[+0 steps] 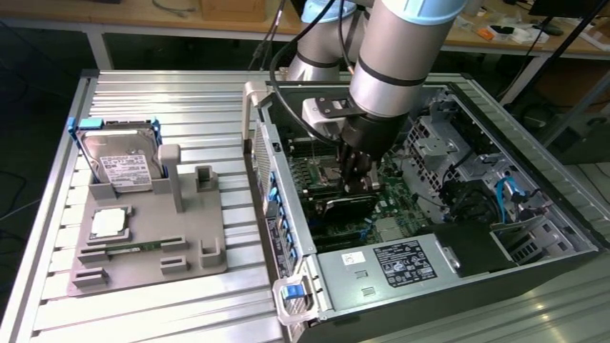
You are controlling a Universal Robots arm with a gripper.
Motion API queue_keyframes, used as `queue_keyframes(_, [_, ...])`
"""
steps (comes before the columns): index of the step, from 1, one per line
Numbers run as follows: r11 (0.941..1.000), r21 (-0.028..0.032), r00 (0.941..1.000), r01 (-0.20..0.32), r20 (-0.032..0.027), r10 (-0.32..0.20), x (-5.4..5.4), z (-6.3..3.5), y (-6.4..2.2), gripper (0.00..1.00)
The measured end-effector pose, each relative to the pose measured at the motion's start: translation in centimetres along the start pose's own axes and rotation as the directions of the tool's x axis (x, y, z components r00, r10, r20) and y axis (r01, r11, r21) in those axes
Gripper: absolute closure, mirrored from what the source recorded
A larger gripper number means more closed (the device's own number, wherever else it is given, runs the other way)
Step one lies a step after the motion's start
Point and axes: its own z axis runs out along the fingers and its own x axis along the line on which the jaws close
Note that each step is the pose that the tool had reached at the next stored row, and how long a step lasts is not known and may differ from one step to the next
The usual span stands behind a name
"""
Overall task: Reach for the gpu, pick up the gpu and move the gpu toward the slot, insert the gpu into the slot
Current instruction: 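Insert the gpu into the slot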
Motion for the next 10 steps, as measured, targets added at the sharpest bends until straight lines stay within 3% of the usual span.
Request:
queue_keyframes(1, [1.0000,0.0000,1.0000,0.000,0.0000,0.000,0.00,0.00,0.00,0.87])
queue_keyframes(3, [1.0000,0.0000,1.0000,0.000,0.0000,0.000,0.00,0.00,0.00,0.89])
queue_keyframes(10, [1.0000,0.0000,1.0000,0.000,0.0000,0.000,0.00,0.00,0.00,0.89])
